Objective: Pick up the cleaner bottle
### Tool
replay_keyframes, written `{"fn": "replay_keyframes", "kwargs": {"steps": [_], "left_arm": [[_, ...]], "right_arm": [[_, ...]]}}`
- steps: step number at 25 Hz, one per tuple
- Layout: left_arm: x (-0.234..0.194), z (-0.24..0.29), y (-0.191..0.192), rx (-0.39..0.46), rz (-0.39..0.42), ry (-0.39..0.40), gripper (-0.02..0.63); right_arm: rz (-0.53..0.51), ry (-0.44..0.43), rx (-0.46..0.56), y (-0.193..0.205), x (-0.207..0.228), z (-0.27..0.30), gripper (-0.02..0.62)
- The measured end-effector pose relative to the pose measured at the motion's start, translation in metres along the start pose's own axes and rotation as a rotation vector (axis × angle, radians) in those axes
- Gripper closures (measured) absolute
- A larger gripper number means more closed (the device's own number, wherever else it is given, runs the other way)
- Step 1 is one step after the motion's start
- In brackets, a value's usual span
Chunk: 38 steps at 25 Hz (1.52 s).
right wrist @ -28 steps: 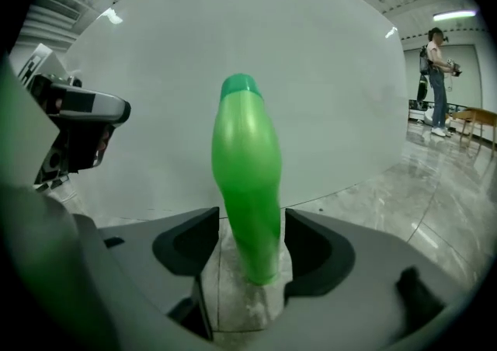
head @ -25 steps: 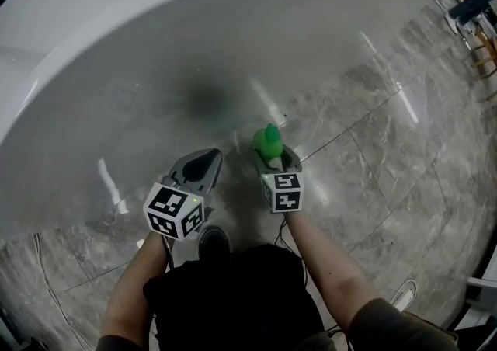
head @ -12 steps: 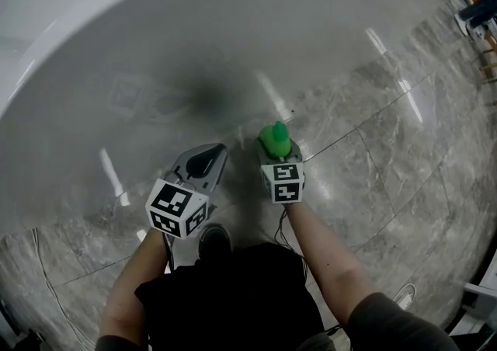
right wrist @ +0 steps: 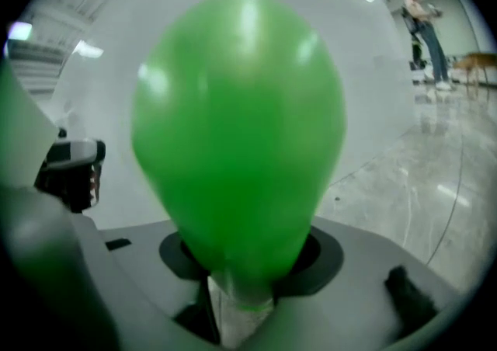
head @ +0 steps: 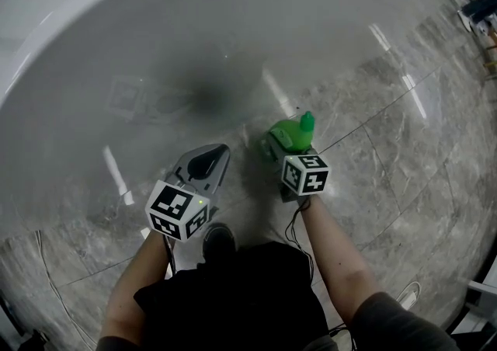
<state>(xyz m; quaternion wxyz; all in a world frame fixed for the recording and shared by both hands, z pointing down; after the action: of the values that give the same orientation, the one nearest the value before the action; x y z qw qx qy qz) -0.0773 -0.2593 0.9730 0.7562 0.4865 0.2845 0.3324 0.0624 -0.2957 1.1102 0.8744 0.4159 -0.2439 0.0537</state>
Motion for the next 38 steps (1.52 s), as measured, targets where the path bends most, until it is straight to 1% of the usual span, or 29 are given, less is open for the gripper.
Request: {"fn": "replay_keyframes", "kwargs": {"steps": [2, 4, 6, 9, 11, 14, 16, 18, 20, 23, 28, 32, 35, 38], "left_arm": [[0.000, 0.000, -0.001, 0.002, 0.001, 0.008, 0.591], [0.004, 0.000, -0.002, 0.000, 0.008, 0.031, 0.591], [0.011, -0.004, -0.005, 0.000, 0.016, 0.067, 0.591], [0.015, -0.013, -0.017, -0.007, 0.006, 0.092, 0.591], [0.016, -0.019, -0.028, -0.041, -0.013, 0.086, 0.591], [0.032, -0.031, -0.050, -0.101, -0.045, 0.091, 0.591], [0.044, -0.040, -0.076, -0.116, -0.040, 0.098, 0.591], [0.056, -0.049, -0.108, -0.112, -0.045, 0.096, 0.591], [0.066, -0.060, -0.146, -0.089, -0.073, 0.085, 0.591], [0.072, -0.086, -0.213, -0.050, -0.105, 0.047, 0.591], [0.062, -0.131, -0.311, -0.042, -0.100, 0.004, 0.591], [0.056, -0.168, -0.383, -0.055, -0.126, -0.011, 0.591], [0.043, -0.192, -0.424, -0.051, -0.170, -0.036, 0.591], [0.031, -0.206, -0.454, -0.052, -0.203, -0.078, 0.591]], "right_arm": [[0.151, -0.050, 0.025, 0.000, 0.004, -0.004, 0.402], [0.250, -0.114, 0.044, 0.002, 0.003, -0.011, 0.403], [0.305, -0.172, 0.052, 0.005, -0.003, -0.021, 0.403], [0.369, -0.212, 0.058, -0.001, -0.017, -0.040, 0.403], [0.426, -0.227, 0.063, -0.015, -0.030, -0.055, 0.403], [0.519, -0.240, 0.063, -0.038, -0.054, -0.096, 0.403], [0.566, -0.261, 0.064, -0.060, -0.075, -0.125, 0.403], [0.608, -0.294, 0.066, -0.088, -0.096, -0.157, 0.403], [0.634, -0.317, 0.070, -0.118, -0.117, -0.188, 0.403], [0.650, -0.345, 0.069, -0.170, -0.153, -0.230, 0.403], [0.667, -0.386, 0.078, -0.262, -0.216, -0.287, 0.403], [0.719, -0.397, 0.082, -0.333, -0.269, -0.331, 0.403], [0.714, -0.383, 0.079, -0.379, -0.307, -0.351, 0.403], [0.688, -0.413, 0.084, -0.425, -0.334, -0.367, 0.403]]}}
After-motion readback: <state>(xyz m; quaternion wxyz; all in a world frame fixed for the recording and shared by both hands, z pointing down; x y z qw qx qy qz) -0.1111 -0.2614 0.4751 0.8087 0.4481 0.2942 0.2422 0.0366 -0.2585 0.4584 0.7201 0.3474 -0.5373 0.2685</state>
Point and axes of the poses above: the fingertips, and each gripper's own axes: z forward along the fingers, x to its right, y out of its underside, the point moved 1 cm from there along -z, backward along the fingers, and after that the axes turned 10 degrees about z, right-handed, at the moved point
